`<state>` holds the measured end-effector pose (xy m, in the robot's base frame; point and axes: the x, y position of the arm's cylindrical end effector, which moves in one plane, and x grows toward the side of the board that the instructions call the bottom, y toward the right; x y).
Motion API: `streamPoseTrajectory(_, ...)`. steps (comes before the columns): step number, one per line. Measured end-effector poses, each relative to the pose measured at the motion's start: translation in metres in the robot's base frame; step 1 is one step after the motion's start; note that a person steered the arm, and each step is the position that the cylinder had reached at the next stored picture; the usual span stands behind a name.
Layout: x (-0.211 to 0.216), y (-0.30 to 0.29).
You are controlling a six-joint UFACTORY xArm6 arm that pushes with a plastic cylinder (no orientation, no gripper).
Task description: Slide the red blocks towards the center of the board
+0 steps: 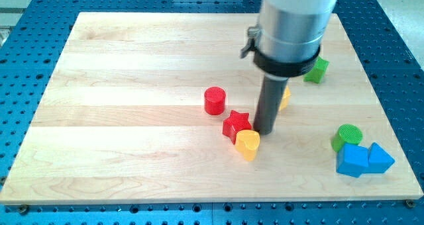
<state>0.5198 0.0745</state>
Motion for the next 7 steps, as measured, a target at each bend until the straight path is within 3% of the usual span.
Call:
streamPoseTrajectory(1, 0.03, -0.011)
streamPoseTrajectory(3, -0.023, -0.046)
streamPoseTrajectory(4, -0.03, -0.046)
streamPoseTrajectory(5, 0.025, -0.027)
streamPoseTrajectory(6, 0.009, -0.049)
streamPoseTrajectory(7, -0.038, -0.08)
